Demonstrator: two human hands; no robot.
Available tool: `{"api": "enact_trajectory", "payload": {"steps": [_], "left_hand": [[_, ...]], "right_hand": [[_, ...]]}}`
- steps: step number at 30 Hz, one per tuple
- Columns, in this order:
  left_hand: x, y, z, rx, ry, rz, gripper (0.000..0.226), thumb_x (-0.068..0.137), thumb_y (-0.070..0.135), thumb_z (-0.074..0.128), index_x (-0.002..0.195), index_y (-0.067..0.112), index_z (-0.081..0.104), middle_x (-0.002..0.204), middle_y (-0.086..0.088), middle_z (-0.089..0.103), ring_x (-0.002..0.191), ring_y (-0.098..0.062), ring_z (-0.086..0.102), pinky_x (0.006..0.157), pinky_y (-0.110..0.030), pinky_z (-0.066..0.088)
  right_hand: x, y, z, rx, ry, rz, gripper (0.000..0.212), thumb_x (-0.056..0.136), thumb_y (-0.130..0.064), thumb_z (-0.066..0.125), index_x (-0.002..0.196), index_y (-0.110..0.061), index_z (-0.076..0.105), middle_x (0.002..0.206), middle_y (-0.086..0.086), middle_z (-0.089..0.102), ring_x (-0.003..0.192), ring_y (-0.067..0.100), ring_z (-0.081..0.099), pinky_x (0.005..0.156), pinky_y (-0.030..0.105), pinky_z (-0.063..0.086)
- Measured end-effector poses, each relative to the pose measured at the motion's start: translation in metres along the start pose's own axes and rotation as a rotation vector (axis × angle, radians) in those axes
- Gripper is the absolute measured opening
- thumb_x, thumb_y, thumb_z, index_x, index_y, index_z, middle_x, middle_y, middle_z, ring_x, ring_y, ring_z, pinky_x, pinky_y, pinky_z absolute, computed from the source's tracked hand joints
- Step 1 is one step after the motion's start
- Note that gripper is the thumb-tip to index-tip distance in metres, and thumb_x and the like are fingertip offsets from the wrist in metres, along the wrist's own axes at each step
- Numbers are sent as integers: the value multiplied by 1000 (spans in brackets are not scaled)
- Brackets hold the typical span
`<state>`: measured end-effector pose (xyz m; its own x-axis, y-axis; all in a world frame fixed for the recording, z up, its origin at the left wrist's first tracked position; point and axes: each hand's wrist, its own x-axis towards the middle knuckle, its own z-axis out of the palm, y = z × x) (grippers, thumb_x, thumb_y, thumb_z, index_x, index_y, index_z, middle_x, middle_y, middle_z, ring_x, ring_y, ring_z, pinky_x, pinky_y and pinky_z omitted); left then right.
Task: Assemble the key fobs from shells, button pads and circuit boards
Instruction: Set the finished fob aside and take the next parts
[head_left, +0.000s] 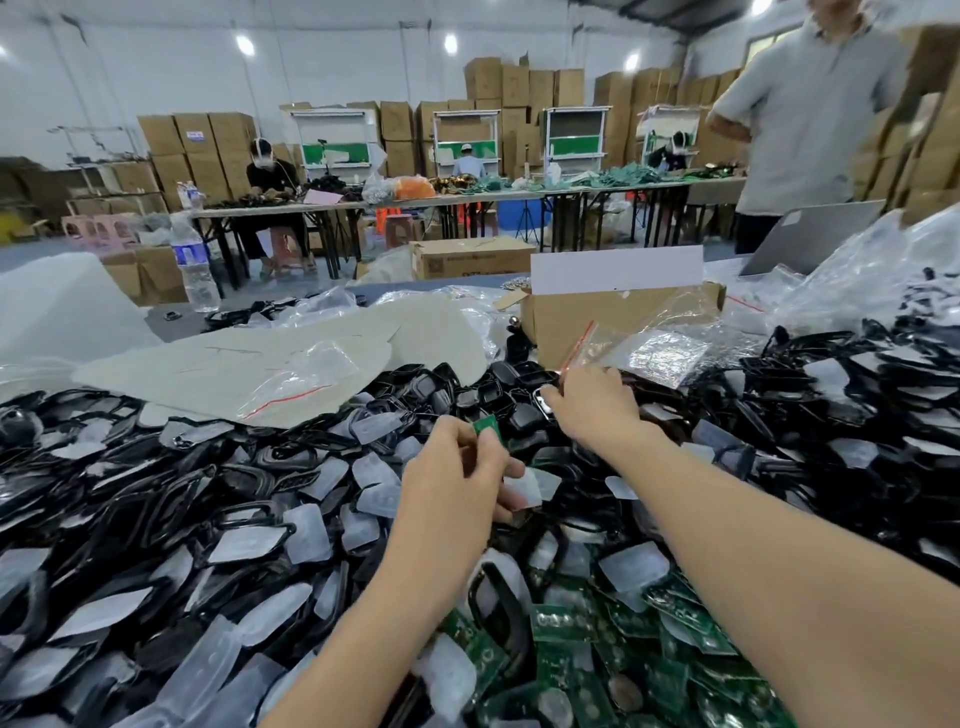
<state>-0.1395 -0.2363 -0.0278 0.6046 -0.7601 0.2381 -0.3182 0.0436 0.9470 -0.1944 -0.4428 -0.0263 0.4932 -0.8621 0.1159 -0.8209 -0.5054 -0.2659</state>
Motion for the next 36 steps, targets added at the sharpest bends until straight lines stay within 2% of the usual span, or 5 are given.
{"api": "enact_trajectory", "payload": {"steps": [5, 11, 20, 24, 36], "left_hand": [[22, -1, -5, -85, 74, 16, 15, 105, 30, 46, 97, 19, 52, 66, 2, 60, 49, -13, 60, 48, -23, 48], [22, -2, -19, -187, 88, -28, 11, 101, 35, 57, 98, 32, 68, 55, 3, 53, 47, -9, 52, 49, -20, 48], [-41, 10, -53, -316, 195, -32, 27, 103, 20, 56, 104, 41, 73, 79, 8, 68, 67, -9, 65, 68, -28, 56], [-74, 10, -48, -249, 235, 39, 20, 96, 18, 65, 109, 33, 67, 89, 7, 74, 74, -12, 72, 65, -19, 55], [-86, -13, -37, -162, 350, 49, 21, 93, 14, 71, 97, 34, 68, 90, 14, 73, 86, -8, 70, 79, -31, 56]], "right_hand": [[22, 4, 15, -103, -180, 83, 51, 106, -46, 42, 138, -6, 51, 159, 25, 27, 144, 43, 27, 114, 53, 29], [11, 5, 13, 36, -52, 60, 33, 103, -31, 51, 129, -13, 58, 138, 16, 54, 132, 38, 43, 106, 47, 37], [-112, -12, -31, 1018, 34, -123, 12, 98, -22, 66, 106, -17, 73, 71, -4, 74, 64, 2, 69, 59, 14, 51], [-179, -22, -18, 1178, -23, -193, 20, 99, -18, 65, 97, -37, 70, 82, -10, 77, 73, 6, 73, 66, 15, 55], [-208, -38, 18, 1130, -1, -258, 23, 100, -23, 62, 117, -37, 71, 89, -15, 77, 85, 4, 73, 74, 19, 56]]}}
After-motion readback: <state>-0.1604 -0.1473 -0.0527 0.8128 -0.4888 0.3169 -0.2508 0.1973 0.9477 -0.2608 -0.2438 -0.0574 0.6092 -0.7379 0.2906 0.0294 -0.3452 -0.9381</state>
